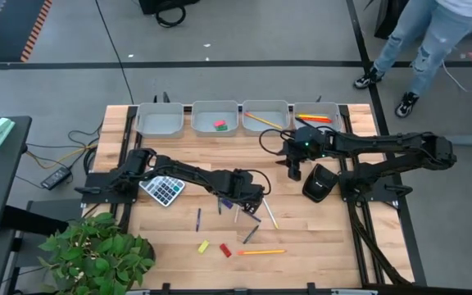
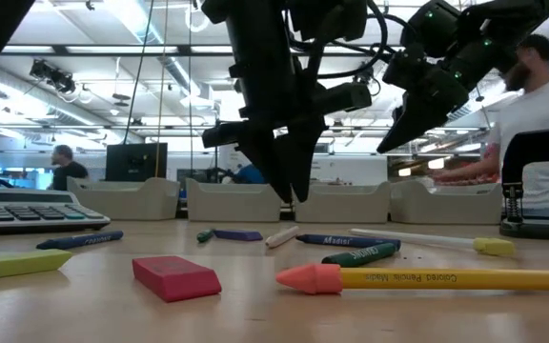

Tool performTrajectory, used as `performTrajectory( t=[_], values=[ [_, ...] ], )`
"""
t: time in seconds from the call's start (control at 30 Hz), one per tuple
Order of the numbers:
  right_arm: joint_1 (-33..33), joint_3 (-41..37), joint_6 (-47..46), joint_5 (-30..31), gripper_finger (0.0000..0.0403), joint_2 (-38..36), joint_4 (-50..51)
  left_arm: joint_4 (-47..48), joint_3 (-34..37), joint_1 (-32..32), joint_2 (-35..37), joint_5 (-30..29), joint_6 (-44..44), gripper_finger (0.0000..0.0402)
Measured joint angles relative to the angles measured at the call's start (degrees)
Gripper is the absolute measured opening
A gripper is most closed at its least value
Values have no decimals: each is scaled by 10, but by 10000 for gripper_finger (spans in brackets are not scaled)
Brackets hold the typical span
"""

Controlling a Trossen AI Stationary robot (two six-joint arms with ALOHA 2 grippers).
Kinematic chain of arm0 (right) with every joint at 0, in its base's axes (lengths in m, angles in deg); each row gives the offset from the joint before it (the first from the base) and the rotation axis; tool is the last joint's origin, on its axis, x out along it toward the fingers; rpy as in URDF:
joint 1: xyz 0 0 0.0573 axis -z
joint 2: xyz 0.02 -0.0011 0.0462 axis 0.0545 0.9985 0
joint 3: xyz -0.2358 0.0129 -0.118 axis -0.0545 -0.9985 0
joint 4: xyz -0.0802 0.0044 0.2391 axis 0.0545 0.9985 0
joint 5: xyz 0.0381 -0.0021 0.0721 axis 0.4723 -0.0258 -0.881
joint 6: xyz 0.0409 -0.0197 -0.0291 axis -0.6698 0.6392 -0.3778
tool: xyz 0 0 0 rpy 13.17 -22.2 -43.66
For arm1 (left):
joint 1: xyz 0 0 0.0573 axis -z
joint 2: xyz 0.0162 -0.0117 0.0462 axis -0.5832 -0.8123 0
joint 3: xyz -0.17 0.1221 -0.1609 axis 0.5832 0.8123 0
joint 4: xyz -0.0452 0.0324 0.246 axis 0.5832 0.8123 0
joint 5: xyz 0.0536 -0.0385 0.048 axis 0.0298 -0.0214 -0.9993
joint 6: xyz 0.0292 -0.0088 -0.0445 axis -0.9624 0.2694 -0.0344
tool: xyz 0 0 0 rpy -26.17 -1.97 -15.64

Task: Sort crayons/erasers/pens/pencils in bins
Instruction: Put the pink pen into the gray bin

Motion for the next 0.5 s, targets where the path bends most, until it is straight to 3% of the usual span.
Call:
performTrajectory(
  t=[0.5],
  values=[
    [0, 0, -7, 0, 156, 0, -10, 13, 1, -2, -19, 15, 60, 157]
  ],
)
